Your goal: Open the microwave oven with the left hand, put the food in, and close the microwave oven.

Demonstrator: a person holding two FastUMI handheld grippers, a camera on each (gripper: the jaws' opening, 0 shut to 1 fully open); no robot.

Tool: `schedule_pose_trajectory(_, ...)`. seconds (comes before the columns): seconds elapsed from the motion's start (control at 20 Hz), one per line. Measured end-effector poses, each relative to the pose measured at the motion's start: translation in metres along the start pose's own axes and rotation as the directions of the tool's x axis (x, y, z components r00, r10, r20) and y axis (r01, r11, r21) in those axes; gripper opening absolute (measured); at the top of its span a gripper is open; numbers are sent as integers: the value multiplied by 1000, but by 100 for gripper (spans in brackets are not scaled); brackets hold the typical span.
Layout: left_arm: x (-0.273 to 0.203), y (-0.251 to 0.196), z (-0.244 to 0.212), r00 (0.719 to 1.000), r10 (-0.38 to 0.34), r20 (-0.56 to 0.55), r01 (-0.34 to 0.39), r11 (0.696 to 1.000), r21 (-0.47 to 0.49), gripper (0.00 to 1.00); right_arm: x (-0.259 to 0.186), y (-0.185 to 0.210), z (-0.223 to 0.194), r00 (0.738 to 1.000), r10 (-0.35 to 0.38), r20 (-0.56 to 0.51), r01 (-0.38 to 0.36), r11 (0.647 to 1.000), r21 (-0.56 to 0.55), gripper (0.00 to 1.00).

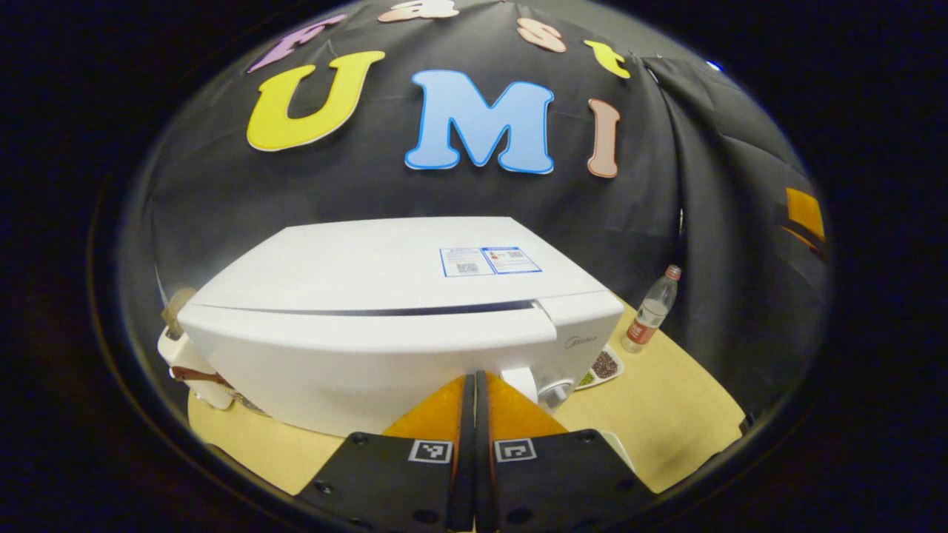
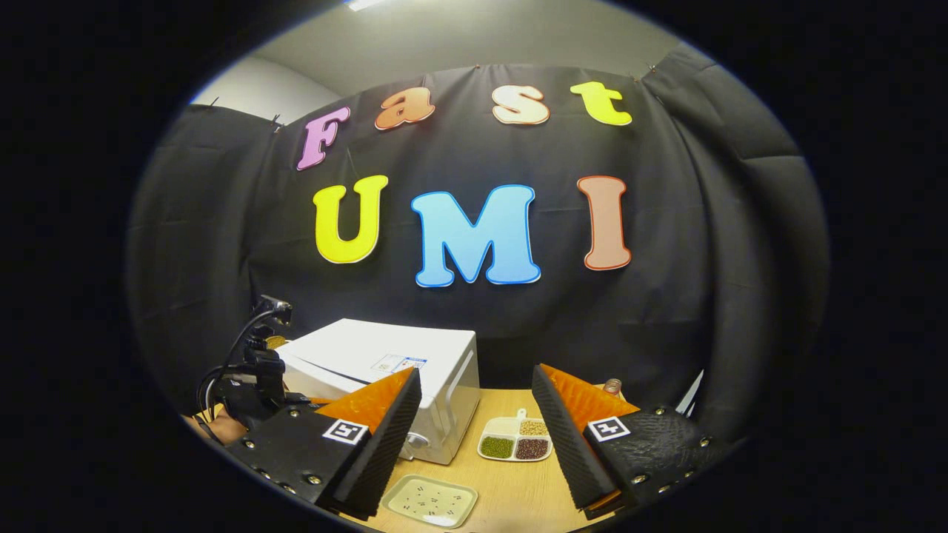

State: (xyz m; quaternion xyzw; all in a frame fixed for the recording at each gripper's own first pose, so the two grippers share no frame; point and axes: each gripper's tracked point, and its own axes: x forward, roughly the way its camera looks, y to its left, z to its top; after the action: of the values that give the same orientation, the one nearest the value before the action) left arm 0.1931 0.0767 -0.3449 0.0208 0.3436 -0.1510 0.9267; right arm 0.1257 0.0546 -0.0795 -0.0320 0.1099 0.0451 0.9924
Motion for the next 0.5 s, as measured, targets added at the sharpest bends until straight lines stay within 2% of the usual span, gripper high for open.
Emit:
schedule_pose_trajectory(0.2, 12, 1, 8, 1000, -3, -1, 3, 999, -35, 6, -3, 2, 0, 1000, 10, -4, -10, 1000, -14, 92)
schedule_pose_trajectory(0.35, 2, 7, 14, 998, 56, 33, -55, 998, -32, 7, -8, -1, 0, 1000, 16, -1, -16, 999, -29, 92)
schedule_pose_trajectory(0.5, -38, 2, 53, 983, 112, 147, -109, 994, -31, 7, -12, -8, 10, 999, 23, 28, -22, 999, -28, 92)
